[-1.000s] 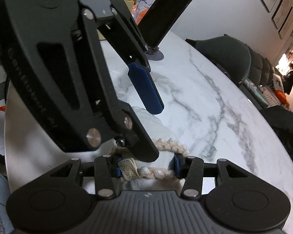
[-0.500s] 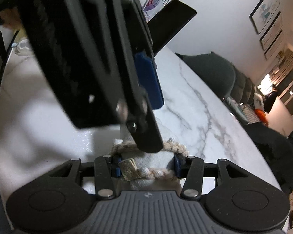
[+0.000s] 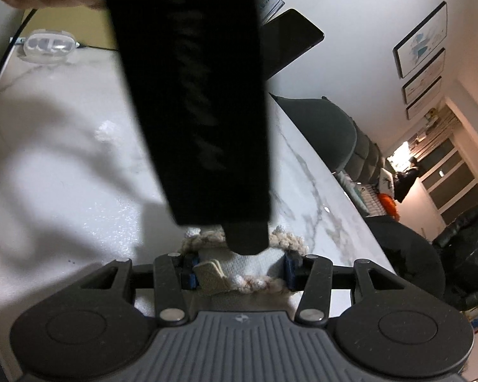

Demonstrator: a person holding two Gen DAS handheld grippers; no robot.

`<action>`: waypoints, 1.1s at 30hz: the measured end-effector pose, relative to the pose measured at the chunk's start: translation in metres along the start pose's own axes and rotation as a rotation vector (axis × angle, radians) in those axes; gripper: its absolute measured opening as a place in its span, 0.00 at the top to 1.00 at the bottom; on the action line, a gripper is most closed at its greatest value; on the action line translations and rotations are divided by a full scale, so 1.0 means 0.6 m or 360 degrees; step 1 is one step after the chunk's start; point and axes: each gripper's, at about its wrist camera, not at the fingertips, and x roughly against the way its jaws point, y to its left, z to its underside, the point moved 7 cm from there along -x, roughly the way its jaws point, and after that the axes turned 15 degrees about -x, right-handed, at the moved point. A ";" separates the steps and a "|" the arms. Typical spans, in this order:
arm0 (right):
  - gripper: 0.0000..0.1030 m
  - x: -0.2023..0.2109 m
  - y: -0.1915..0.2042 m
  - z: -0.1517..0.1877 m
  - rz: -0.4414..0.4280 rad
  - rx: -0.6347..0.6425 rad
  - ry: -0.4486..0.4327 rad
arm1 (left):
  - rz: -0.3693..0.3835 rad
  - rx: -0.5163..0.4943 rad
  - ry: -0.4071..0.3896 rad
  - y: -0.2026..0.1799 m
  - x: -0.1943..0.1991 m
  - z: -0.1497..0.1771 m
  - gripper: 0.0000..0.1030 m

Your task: Fold shopping bag

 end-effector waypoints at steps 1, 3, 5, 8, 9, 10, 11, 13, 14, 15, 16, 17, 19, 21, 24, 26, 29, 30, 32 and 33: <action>0.55 -0.001 0.003 -0.001 0.0015 0.0015 -0.0001 | -0.0021 -0.0002 0.0017 -0.001 -0.002 -0.001 0.62; 0.55 -0.005 0.014 -0.004 0.0067 0.0085 -0.0014 | -0.0072 -0.0003 0.0060 -0.004 -0.007 -0.001 0.62; 0.56 -0.007 0.026 -0.007 0.0125 0.0157 -0.0025 | -0.0120 0.0021 0.0100 -0.004 -0.011 0.002 0.62; 0.58 -0.011 0.038 -0.013 0.0169 0.0204 -0.0027 | -0.0154 0.0118 0.0134 0.006 -0.017 0.013 0.61; 0.58 -0.012 0.039 -0.015 0.0165 0.0204 -0.0030 | -0.0169 0.0137 0.0139 0.008 -0.017 0.016 0.59; 0.58 -0.013 0.040 -0.016 0.0160 0.0198 -0.0037 | -0.0188 0.0157 0.0143 0.009 -0.017 0.018 0.59; 0.58 -0.014 0.040 -0.017 0.0160 0.0188 -0.0045 | -0.0207 0.0175 0.0146 0.009 -0.018 0.018 0.58; 0.59 -0.016 0.042 -0.020 0.0165 0.0170 -0.0058 | -0.0252 0.0225 0.0148 0.010 -0.021 0.019 0.58; 0.59 -0.017 0.042 -0.021 0.0161 0.0165 -0.0065 | -0.0270 0.0253 0.0150 0.013 -0.024 0.020 0.58; 0.60 -0.017 0.042 -0.022 0.0152 0.0164 -0.0073 | -0.0287 0.0281 0.0152 0.016 -0.026 0.020 0.58; 0.60 -0.018 0.042 -0.023 0.0143 0.0162 -0.0082 | -0.0305 0.0306 0.0154 0.019 -0.029 0.020 0.58; 0.60 -0.019 0.042 -0.024 0.0134 0.0161 -0.0090 | -0.0324 0.0314 0.0157 0.020 -0.030 0.021 0.57; 0.60 -0.022 0.042 -0.027 0.0104 0.0167 -0.0100 | -0.0400 0.0307 0.0168 0.020 -0.030 0.022 0.57; 0.60 -0.028 0.041 -0.032 0.0063 0.0182 -0.0094 | -0.0536 0.0277 0.0191 0.023 -0.029 0.025 0.57; 0.60 -0.038 0.028 -0.048 -0.0060 0.0150 -0.0029 | -0.0619 0.0292 0.0216 0.031 -0.030 0.027 0.57; 0.60 -0.046 0.011 -0.058 -0.0193 0.0077 0.0027 | -0.0638 0.0315 0.0233 0.042 -0.034 0.026 0.57; 0.61 -0.056 -0.009 -0.067 -0.0349 -0.0025 0.0064 | -0.0665 0.0350 0.0258 0.059 -0.041 0.025 0.57; 0.61 -0.058 -0.013 -0.067 -0.0380 -0.0049 0.0059 | -0.0669 0.0364 0.0265 0.069 -0.045 0.028 0.57; 0.61 -0.060 -0.016 -0.067 -0.0408 -0.0087 0.0029 | -0.0701 0.0400 0.0295 0.087 -0.051 0.040 0.58; 0.62 -0.061 -0.017 -0.066 -0.0417 -0.0105 0.0012 | -0.0716 0.0418 0.0311 0.096 -0.054 0.047 0.58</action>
